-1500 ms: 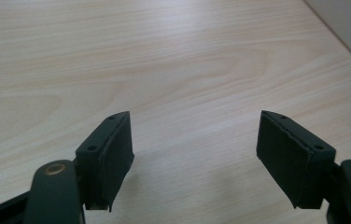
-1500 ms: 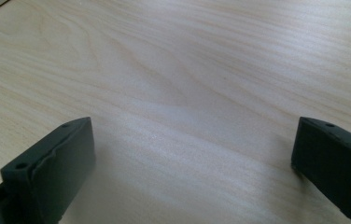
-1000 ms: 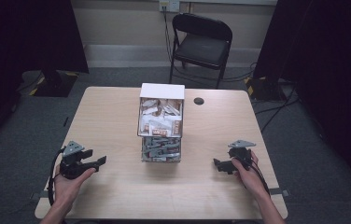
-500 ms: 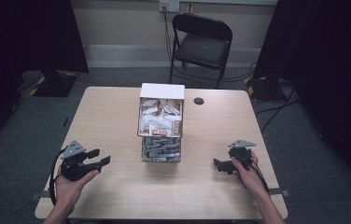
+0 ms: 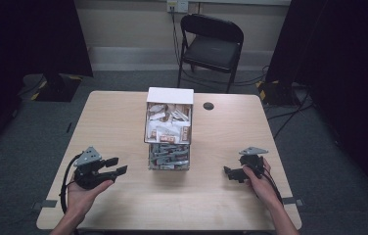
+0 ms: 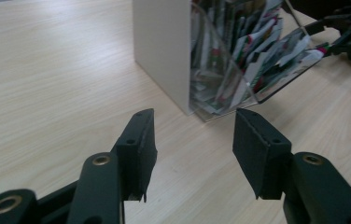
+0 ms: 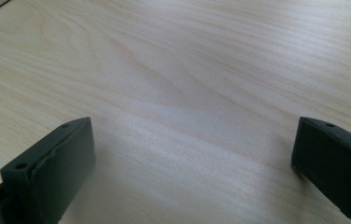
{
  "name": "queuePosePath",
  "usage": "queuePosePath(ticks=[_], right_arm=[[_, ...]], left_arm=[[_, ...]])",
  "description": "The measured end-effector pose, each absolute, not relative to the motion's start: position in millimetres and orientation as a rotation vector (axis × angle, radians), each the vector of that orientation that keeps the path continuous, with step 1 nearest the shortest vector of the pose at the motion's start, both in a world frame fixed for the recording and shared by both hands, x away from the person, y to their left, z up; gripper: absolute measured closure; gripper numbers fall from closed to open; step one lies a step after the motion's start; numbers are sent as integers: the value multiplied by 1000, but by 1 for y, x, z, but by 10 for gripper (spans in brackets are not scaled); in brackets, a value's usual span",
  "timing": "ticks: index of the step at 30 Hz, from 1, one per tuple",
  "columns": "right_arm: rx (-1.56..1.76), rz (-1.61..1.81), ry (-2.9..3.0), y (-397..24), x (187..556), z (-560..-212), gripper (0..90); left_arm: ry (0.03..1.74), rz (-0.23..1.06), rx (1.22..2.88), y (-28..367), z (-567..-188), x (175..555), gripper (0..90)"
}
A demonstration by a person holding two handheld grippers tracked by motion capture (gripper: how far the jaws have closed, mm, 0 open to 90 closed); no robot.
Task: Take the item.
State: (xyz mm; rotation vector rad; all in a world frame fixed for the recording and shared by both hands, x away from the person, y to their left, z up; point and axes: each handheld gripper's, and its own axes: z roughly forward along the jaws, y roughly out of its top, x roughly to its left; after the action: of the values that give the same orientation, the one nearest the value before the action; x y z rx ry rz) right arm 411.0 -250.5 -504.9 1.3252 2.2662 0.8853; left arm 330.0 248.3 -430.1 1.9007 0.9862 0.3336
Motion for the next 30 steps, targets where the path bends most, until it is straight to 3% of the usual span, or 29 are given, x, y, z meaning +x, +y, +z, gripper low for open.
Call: queuePosePath(ticks=[9,18,25,30], right_arm=[[1325,885,2266,-250,411,-505,0],[1324,886,2267,-250,411,-505,0],[1325,885,2267,-250,411,-505,0],[1325,886,2267,-250,411,-505,0]], left_arm=[[883,267,1890,227,-419,330,536],[835,237,1874,211,-414,334,511],[774,211,1899,198,-411,339,589],[778,183,1908,187,-414,345,589]])
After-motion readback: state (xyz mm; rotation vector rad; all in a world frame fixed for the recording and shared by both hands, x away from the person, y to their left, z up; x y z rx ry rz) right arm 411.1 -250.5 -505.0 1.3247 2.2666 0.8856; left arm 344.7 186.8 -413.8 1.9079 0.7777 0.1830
